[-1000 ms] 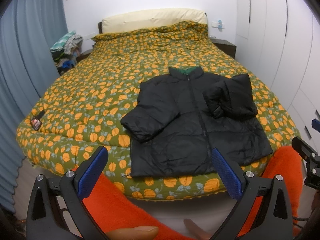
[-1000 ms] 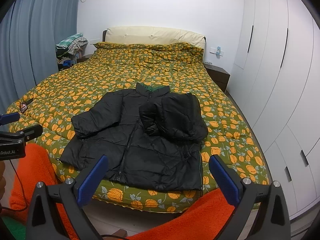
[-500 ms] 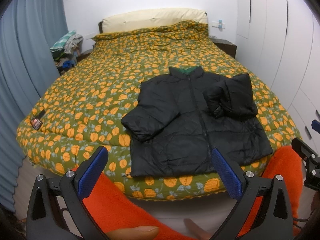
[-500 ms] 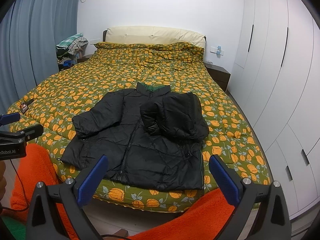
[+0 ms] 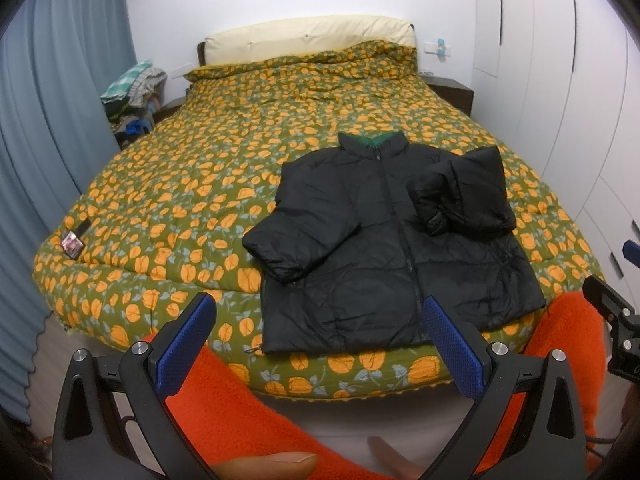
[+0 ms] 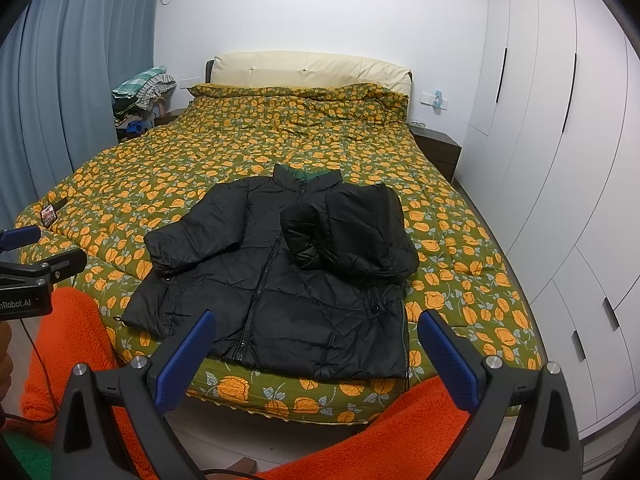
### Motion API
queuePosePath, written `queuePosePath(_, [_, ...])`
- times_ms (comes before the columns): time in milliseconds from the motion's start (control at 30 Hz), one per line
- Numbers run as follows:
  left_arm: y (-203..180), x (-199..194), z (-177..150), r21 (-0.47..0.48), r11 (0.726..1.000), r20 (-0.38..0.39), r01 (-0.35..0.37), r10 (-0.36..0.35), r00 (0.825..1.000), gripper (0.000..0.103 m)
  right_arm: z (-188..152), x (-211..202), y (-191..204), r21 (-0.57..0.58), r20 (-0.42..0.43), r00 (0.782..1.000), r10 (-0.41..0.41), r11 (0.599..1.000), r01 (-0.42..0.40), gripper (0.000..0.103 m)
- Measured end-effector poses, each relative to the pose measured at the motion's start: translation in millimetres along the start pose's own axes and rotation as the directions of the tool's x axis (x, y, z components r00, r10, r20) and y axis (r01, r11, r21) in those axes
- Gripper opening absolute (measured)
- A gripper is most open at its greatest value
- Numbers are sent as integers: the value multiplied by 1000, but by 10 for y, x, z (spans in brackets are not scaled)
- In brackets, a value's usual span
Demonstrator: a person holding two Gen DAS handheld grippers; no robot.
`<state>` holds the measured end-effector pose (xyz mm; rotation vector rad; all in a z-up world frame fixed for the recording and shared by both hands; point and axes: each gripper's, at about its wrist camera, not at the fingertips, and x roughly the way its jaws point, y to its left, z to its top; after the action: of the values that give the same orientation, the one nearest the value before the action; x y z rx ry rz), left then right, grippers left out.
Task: Fold large clothes
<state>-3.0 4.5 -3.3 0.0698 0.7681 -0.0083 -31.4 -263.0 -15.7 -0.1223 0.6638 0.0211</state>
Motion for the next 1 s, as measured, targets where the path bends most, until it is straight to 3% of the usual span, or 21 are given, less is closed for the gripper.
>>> queuePosePath(1000, [23, 13, -35, -3, 1000, -4, 1, -1, 1000, 103, -12, 24, 64, 5, -12, 1000, 6, 1000, -5, 102])
